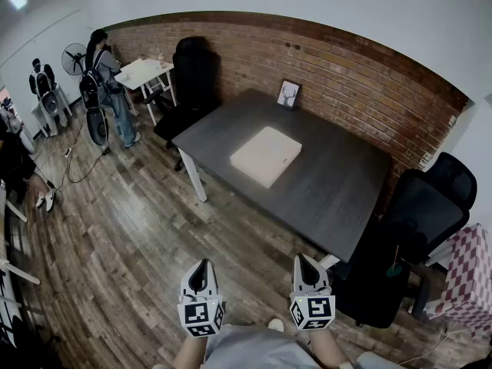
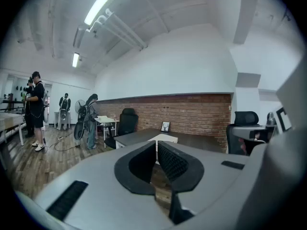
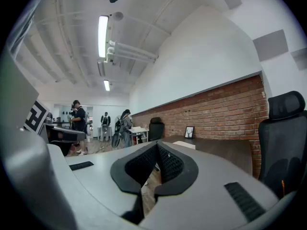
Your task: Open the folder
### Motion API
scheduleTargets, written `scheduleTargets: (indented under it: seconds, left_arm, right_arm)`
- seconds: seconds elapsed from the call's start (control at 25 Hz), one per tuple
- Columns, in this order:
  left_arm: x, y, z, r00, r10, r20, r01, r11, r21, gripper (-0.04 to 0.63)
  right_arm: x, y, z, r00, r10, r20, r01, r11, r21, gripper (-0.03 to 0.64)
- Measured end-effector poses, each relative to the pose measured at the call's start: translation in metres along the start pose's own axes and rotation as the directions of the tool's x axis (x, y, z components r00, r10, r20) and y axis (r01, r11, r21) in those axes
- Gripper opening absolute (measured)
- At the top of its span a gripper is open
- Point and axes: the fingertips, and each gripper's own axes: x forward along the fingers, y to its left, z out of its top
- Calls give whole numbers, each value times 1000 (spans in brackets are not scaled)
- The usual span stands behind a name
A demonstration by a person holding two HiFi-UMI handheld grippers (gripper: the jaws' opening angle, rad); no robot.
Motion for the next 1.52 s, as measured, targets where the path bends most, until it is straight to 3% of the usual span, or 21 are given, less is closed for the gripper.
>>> scheduleTargets:
  seconds: [0.4,0.76,1.52]
  left_arm:
    - [-5,-18,-5,1000,6,-18,-6,1000,4,12]
    - [-4,-42,-11,999,31,-29,-31,1000,-1,12]
    - [7,-87,-18,997,64,-41,-64,998,5,12]
  right_arm:
    - [-9,-10,-4,1000,15,-13,-15,1000,-2,-2]
    - [-12,-20,-5,997,78,-25,-79,996,-51,-2]
    - [-8,-52,-13,988,151,-43,-153,988,-38,-2]
